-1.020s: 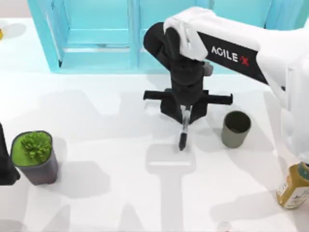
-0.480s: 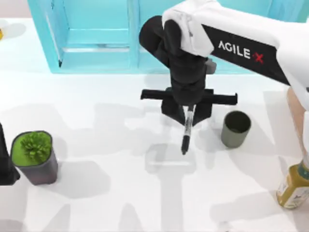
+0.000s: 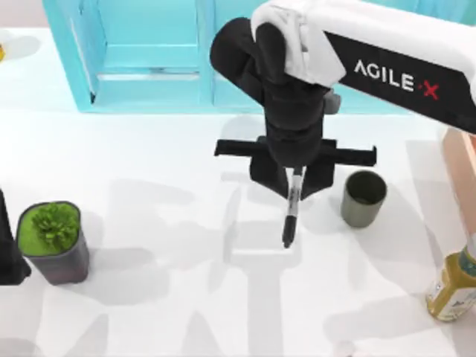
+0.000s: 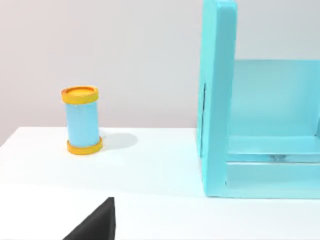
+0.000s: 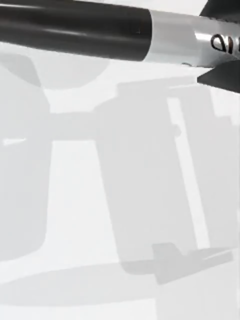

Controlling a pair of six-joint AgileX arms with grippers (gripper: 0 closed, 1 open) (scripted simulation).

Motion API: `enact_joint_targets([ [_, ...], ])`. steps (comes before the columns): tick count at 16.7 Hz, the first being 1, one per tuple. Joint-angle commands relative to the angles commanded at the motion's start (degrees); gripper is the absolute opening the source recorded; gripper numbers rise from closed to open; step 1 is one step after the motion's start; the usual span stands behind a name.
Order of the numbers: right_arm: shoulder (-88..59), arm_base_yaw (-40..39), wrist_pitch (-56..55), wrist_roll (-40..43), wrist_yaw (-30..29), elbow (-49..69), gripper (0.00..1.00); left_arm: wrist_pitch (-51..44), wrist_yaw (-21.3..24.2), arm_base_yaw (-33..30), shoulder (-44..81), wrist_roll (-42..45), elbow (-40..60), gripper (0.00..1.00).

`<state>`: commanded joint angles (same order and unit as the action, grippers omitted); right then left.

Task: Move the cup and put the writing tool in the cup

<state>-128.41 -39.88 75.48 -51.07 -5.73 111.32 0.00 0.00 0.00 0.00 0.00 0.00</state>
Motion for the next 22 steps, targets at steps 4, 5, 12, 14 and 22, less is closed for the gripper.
enact_joint_targets([
  [4,4.2,-1.34,1.03,-1.33,0.11,-3.19,0.0,0.0,0.0,0.0,0.0,0.0,0.0,1.0],
  [5,5.31,-1.79,1.43,-1.77,0.14,-4.0,0.0,0.0,0.0,0.0,0.0,0.0,0.0,1.0],
  [12,5.96,-1.97,1.78,-2.29,0.19,-4.68,0.0,0.0,0.0,0.0,0.0,0.0,0.0,1.0],
  [14,5.65,-2.12,0.85,-1.56,-0.62,-6.14,0.0,0.0,0.0,0.0,0.0,0.0,0.0,1.0],
  [22,9.98,-4.78,-24.34,9.93,-13.76,-21.14,0.0,0.0,0.0,0.0,0.0,0.0,0.0,1.0],
])
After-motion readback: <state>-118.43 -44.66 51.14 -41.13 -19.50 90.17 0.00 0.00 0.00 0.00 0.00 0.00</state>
